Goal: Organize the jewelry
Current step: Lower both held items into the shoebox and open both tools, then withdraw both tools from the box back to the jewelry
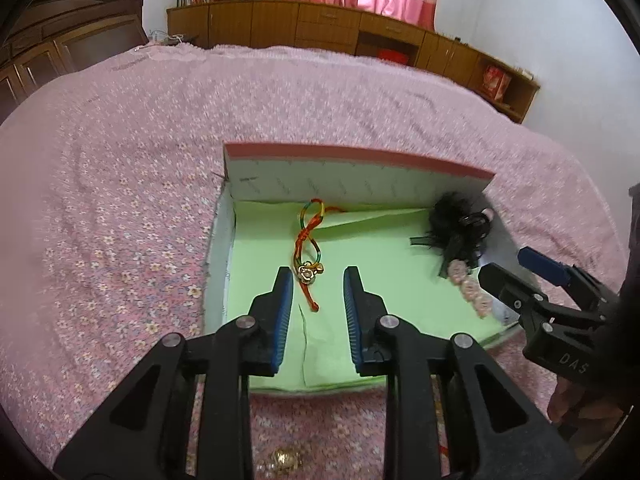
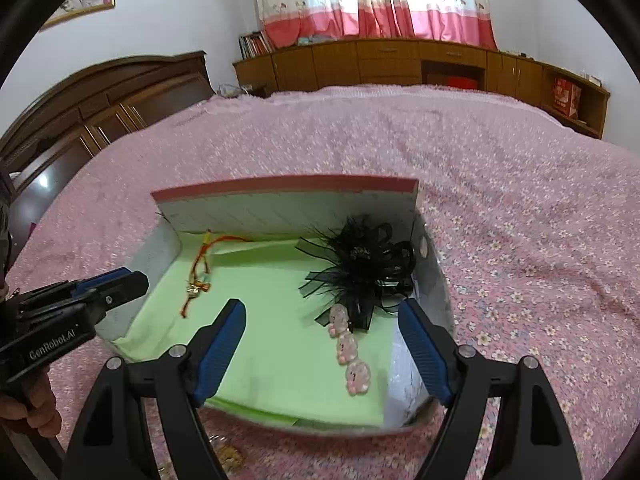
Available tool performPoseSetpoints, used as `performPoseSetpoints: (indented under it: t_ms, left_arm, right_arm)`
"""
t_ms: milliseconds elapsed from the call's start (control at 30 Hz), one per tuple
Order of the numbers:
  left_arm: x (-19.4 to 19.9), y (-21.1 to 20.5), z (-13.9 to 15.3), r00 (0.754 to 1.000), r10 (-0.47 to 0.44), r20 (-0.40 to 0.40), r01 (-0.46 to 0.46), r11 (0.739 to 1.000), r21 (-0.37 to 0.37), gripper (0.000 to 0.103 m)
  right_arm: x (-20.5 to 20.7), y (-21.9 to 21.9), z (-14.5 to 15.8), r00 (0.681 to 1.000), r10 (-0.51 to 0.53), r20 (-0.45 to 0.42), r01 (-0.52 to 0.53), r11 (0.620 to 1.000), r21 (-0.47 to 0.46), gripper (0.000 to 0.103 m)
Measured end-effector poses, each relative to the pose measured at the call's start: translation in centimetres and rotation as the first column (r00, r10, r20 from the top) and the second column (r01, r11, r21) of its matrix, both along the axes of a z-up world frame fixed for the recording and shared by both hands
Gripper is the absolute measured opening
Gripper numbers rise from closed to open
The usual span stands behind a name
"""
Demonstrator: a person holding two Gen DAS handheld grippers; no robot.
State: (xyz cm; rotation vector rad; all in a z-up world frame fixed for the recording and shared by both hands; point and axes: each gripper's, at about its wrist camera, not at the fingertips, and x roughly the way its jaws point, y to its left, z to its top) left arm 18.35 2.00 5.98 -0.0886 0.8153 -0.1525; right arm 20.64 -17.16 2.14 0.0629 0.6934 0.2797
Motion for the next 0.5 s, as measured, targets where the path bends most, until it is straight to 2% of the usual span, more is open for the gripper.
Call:
performPoseSetpoints:
  t_ms: [200, 500]
  left_arm:
    - [-2.5, 1.4, 0.9, 1.0, 0.005, 0.03, -0.004, 1.0, -0.027, 0.019]
    - [-5.5, 2.2, 0.4, 1.0, 0.003, 0.01, -0.003, 0.999, -0.035, 0.019]
  right_arm:
    - [-2.6, -0.7, 1.8, 0.999, 0.0, 0.051, -0.003, 0.999, 0.052, 0.08]
    - [-6.2, -2.2, 2.7, 0.997, -0.016, 0.072, 0.008, 0.994, 0.107, 0.08]
